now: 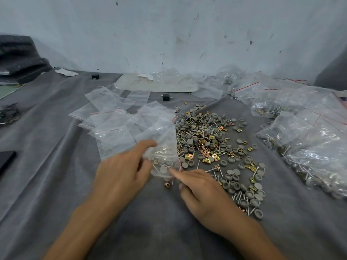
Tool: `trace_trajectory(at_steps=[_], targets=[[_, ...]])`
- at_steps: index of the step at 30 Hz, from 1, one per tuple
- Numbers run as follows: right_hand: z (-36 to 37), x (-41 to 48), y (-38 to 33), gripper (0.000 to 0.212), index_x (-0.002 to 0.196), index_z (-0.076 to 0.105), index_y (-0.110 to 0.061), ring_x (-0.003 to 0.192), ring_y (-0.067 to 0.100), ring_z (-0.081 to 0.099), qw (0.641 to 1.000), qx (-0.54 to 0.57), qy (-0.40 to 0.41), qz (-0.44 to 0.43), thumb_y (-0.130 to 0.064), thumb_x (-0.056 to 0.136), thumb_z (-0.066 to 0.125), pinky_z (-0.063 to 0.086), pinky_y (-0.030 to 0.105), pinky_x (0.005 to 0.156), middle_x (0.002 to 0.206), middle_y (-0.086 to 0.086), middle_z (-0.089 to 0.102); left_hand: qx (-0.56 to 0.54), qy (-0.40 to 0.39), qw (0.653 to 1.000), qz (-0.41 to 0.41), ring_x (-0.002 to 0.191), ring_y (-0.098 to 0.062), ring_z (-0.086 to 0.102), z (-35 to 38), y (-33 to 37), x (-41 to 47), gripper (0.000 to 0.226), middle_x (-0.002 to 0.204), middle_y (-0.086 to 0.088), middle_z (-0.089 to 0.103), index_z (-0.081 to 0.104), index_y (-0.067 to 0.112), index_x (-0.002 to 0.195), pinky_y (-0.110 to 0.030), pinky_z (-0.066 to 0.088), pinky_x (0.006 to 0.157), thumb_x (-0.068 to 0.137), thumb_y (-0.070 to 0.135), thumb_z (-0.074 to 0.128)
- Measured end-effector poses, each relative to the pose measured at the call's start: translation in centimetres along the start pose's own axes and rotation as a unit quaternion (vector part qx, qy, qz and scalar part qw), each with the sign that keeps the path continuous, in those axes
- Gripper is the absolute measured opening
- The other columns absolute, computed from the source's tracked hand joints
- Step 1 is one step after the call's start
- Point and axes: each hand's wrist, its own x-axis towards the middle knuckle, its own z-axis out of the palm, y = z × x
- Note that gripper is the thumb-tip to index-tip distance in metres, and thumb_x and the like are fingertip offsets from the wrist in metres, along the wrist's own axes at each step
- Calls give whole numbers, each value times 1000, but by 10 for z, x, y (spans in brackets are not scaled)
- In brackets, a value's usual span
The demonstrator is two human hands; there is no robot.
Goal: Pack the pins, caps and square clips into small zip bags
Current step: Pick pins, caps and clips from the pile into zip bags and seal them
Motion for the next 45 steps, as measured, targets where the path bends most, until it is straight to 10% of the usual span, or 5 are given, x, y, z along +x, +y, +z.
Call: trace_trajectory(at_steps=[5,12,21,37,45], targets=[[-3,0,-7,43,139,60,-31,114,4,52,999,39,-15,-12,-14,101,52,38,20,101,120,-15,67,-7,57,997,43,68,-26,69,-1,6,-3,42,74,9,72,65,46,118,-34,50,57,84,37,43],[-33,10,28,27,92,71,-36,49,3,48,977,115,140,116,-15,96,55,36,20,46,71,-11,67,26,84,996,27,77,-25,74,4,6,0,47,88,12,77,79,39,104,-31,51,56,84,41,37],[-28,36,64,46,151,42,-26,130,27,37,960,-170,23,220,-26,105,40,38,41,106,144,5,41,-8,40,999,-8,92,-23,73,7,13,-2,32,105,15,78,77,43,110,-36,53,69,89,30,56],[-34,17,33,12,101,61,-37,100,11,56,979,-122,30,160,-40,103,50,36,41,101,97,-19,64,-88,-41,995,-27,60,-14,50,13,9,0,39,54,28,55,72,42,120,-33,41,62,89,22,59],[-33,4,9,4,90,71,-34,73,3,63,979,156,108,76,-34,94,69,43,12,59,82,-16,68,-120,-20,992,-34,56,-5,53,16,13,-3,44,55,22,57,71,38,122,-24,40,60,85,17,64]])
